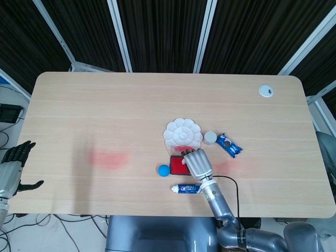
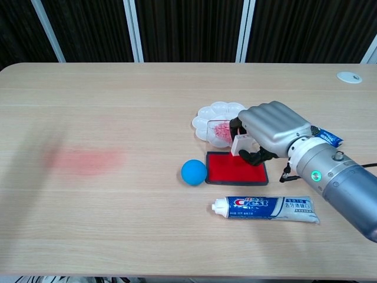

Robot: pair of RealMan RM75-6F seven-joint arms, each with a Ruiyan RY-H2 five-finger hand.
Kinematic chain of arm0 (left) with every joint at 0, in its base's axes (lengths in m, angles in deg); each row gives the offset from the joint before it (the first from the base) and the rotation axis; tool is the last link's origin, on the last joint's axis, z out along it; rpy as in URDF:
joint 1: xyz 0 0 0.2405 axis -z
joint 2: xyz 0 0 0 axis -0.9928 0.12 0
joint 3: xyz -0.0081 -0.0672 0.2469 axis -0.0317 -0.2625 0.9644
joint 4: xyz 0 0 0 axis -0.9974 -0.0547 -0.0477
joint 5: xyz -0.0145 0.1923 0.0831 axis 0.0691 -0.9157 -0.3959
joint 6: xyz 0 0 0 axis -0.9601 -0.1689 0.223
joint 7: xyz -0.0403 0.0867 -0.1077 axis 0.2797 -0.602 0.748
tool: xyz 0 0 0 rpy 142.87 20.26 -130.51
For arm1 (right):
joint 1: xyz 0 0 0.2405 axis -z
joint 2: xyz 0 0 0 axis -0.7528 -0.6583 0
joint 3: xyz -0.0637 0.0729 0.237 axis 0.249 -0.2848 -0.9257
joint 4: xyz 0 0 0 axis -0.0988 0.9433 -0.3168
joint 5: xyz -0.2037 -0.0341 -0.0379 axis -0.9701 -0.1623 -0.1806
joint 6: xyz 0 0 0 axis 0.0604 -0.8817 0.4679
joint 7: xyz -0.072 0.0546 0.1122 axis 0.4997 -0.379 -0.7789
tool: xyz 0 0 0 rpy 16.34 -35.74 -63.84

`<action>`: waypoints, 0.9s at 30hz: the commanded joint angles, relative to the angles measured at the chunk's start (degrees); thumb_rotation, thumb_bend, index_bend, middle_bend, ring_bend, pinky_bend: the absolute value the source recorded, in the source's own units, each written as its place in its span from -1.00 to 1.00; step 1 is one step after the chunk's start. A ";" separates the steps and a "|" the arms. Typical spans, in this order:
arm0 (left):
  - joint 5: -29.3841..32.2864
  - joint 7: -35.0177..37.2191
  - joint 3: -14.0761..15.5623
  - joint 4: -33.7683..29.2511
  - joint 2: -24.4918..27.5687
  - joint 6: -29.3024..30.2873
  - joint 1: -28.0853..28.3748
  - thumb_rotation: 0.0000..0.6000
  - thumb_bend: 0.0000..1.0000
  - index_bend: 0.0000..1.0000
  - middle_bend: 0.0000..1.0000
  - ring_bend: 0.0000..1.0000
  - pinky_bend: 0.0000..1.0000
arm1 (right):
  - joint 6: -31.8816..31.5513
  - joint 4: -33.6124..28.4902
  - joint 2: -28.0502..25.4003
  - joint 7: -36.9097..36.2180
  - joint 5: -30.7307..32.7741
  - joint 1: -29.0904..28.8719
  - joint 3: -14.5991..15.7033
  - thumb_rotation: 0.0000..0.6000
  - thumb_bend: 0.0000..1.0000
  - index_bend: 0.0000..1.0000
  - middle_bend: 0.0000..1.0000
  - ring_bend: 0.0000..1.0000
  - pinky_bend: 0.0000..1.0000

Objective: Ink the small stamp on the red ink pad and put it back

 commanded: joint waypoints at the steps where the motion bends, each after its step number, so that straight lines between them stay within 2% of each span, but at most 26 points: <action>1: 0.00 -0.05 0.00 -0.01 -0.01 0.04 -0.01 1.00 -0.94 -1.00 -1.00 -1.00 -1.00 | 0.27 0.09 0.02 0.23 0.37 0.08 0.17 1.00 0.42 0.64 0.39 0.20 0.28; 27: -0.11 0.09 0.11 -0.14 0.11 0.02 -0.03 1.00 -0.94 -1.00 -1.00 -1.00 -1.00 | 1.14 3.61 1.65 -1.16 0.61 1.75 3.13 1.00 0.42 0.64 0.39 0.20 0.28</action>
